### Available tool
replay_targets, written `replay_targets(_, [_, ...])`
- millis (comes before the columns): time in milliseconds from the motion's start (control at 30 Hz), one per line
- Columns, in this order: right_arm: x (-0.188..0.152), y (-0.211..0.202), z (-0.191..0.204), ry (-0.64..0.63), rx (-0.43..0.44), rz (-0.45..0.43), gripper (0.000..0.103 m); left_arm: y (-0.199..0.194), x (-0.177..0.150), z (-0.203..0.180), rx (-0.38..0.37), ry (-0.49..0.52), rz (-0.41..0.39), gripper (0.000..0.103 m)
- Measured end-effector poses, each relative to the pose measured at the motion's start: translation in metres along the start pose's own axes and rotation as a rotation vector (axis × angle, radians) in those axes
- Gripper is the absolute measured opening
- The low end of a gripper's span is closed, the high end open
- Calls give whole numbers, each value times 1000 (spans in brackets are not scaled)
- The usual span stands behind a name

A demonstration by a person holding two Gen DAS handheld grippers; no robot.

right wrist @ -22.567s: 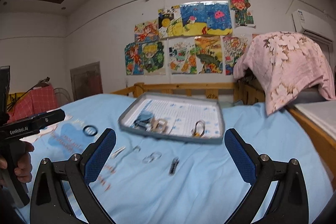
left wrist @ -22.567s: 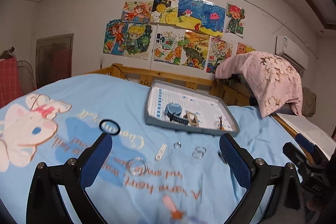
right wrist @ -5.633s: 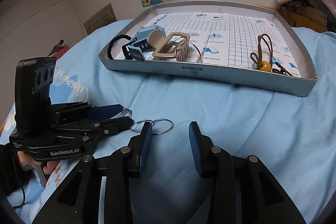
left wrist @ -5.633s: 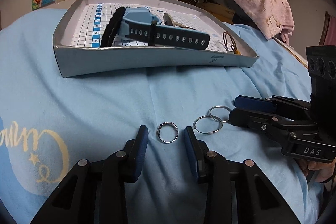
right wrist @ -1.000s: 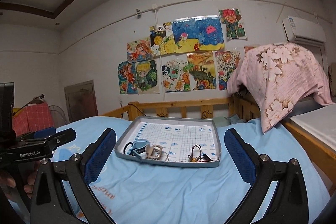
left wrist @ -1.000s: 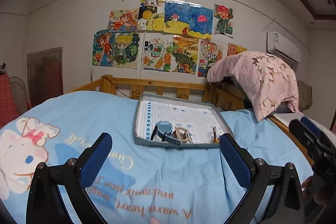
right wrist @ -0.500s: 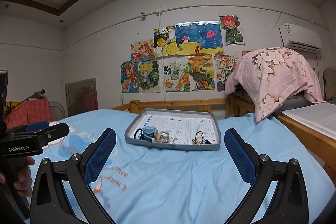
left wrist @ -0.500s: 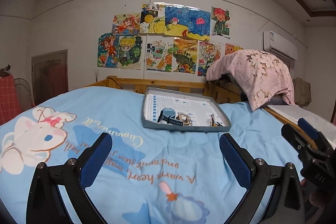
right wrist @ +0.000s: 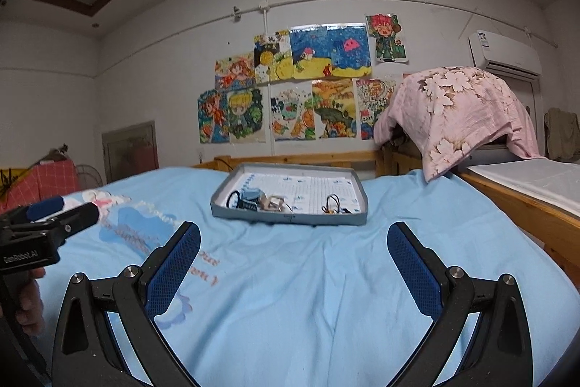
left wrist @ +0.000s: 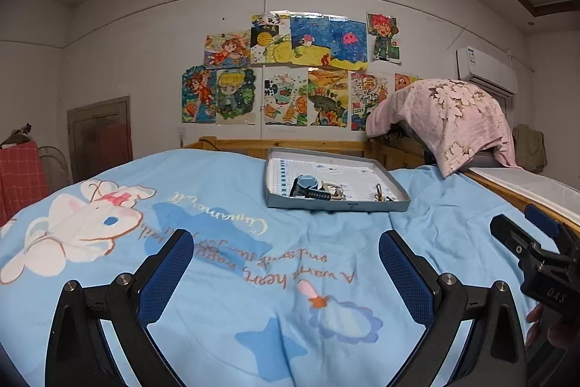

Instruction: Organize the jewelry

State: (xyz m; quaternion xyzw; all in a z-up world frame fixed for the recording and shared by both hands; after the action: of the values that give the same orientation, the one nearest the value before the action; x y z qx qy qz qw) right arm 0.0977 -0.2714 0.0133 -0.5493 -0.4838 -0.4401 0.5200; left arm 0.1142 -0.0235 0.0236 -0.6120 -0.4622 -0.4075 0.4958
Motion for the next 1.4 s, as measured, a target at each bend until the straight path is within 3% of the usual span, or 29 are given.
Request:
replay_targets(267, [-3,4,8,-36,-9,13,101,5,-12,21,37,-51,32,103])
replay_targets(567, [-7,11,15,-51,-4,34,101,7,-8,28,81,-52,16,103])
replay_targets(1400, [-9,11,25,-70,11,39,101,7,-8,31,85,-57,19,103])
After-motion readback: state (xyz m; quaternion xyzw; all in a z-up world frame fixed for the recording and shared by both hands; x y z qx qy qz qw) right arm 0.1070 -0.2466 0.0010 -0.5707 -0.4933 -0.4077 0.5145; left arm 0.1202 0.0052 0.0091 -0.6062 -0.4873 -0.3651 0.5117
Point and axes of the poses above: each gripper's, at about its wrist camera, not at the fingertips, and y roughly the way its jaws point, z to its left, x to its top, the point moved 4 cm from there along y, roughly the way its jaws point, and after that the axes turned 10 degrees about -y, right-handed, at the moved point
